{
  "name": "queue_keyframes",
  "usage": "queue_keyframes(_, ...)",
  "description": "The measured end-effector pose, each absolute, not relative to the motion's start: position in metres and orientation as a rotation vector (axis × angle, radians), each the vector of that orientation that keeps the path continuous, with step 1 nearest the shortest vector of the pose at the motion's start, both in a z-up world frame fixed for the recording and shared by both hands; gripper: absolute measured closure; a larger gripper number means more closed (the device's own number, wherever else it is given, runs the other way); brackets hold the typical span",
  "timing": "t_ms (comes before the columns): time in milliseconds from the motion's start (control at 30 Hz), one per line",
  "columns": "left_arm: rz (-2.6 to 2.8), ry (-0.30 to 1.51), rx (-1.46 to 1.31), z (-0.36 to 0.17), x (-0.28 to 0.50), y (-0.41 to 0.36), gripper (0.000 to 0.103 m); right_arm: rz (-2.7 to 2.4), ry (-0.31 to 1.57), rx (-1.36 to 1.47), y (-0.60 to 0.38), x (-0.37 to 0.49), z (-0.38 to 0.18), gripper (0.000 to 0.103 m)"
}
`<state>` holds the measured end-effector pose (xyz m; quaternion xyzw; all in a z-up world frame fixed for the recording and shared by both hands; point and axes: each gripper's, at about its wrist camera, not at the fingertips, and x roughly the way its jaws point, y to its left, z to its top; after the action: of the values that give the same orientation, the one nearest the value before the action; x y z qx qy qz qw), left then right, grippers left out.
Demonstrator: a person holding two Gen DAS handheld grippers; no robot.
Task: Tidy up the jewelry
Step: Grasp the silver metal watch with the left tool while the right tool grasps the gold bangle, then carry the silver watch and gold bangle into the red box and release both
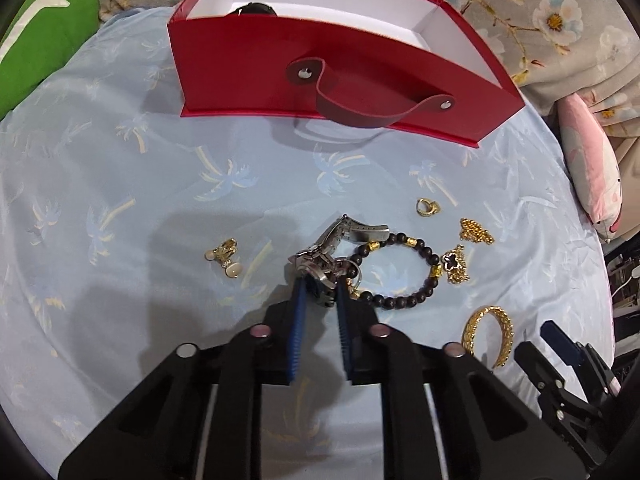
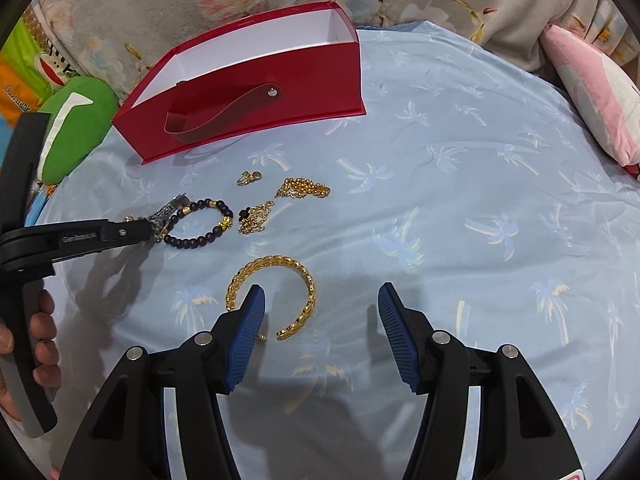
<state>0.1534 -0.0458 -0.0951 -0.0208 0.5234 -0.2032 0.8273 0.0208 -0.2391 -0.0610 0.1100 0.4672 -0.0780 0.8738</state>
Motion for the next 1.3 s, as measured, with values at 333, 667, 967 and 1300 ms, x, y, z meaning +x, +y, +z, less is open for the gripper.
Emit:
queue_keyframes(333,-0.447,1.07,-0.082,-0.076,0.142,-0.029,0.094,-0.138,1.018,0.269,-0.24,0.035,-0.077,0.064)
queue_keyframes(667,-0.451,1.0,-0.122,-0.043,0.13,-0.01,0.094,-0.127,1.013,0.262,-0.236,0.035,-0.07,0.099)
queue_keyframes(967,-0.464,0.906,-0.127,0.007,0.115,0.004,0.095,-0.104,0.899,0.246,-0.231,0.028,-0.019,0.099)
queue_keyframes(1300,-0.485,0.739,-0.086,0.08,0.107,0.008,0.095,-0.083,0.746,0.211,-0.23,0.036,0.049,0.099)
